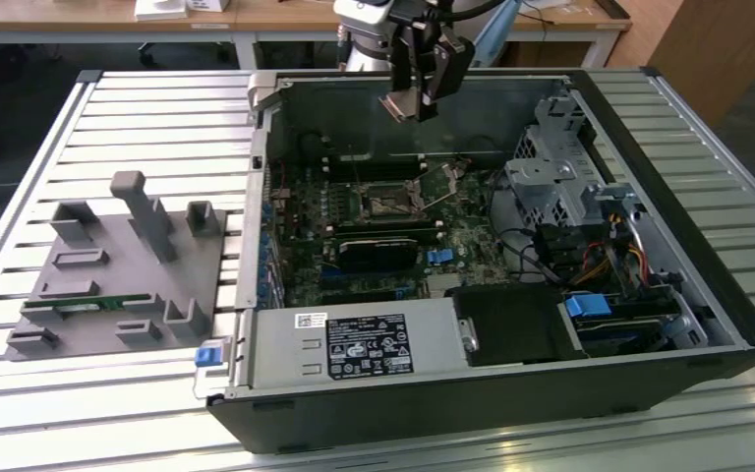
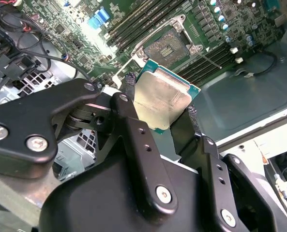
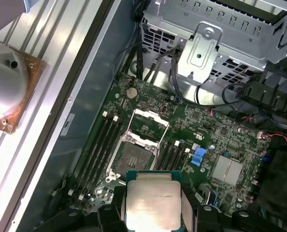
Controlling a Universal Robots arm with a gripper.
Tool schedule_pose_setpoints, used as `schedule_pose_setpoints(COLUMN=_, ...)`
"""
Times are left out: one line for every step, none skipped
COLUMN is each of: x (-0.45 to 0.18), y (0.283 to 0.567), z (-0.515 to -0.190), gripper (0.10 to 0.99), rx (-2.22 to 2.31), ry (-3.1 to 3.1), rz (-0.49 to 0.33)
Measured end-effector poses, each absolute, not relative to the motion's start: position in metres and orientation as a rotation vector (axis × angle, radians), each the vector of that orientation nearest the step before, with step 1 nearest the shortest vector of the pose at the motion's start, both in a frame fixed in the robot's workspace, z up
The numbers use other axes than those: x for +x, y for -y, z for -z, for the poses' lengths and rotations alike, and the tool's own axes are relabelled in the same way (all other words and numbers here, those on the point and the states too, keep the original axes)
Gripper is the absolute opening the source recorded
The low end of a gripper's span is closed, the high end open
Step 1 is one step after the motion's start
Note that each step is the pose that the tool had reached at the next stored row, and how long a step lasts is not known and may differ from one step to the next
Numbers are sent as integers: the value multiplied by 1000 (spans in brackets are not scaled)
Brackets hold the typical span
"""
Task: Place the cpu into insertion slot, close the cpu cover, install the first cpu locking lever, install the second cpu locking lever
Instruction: 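Place the cpu into insertion slot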
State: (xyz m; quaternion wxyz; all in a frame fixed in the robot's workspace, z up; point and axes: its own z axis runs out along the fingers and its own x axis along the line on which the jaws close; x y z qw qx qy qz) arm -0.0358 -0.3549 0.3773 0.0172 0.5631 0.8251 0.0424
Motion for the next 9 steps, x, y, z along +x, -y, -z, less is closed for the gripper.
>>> schedule_pose_setpoints(x=-36, y=355, z=-377, gripper=541, rx=1754, ry=-2561, rz=-132)
schedule_pose_setpoints(x=-36, y=355, z=-377, gripper=541, rx=1758, ry=-2559, rz=-132)
schedule_pose_setpoints(x=-36, y=355, z=-377, gripper=541, rx=1762, ry=-2556, rz=-132)
schedule_pose_setpoints(x=-36, y=355, z=-377, gripper=541, rx=1766, ry=-2552, rz=-131)
schedule_pose_setpoints(x=-36, y=355, z=-377, gripper=541, rx=1770, ry=-2549, rz=-131)
schedule_pose_setpoints(x=-36, y=355, z=-377, gripper=541, rx=1774, ry=-2546, rz=-131)
schedule_pose_setpoints(x=-36, y=355, z=-377, gripper=541, rx=1778, ry=-2543, rz=-131)
schedule_pose_setpoints(x=-36, y=355, z=-377, gripper=541, rx=1782, ry=-2540, rz=-131)
schedule_pose_setpoints(x=-36, y=355, z=-377, gripper=541, rx=1786, ry=-2537, rz=-131)
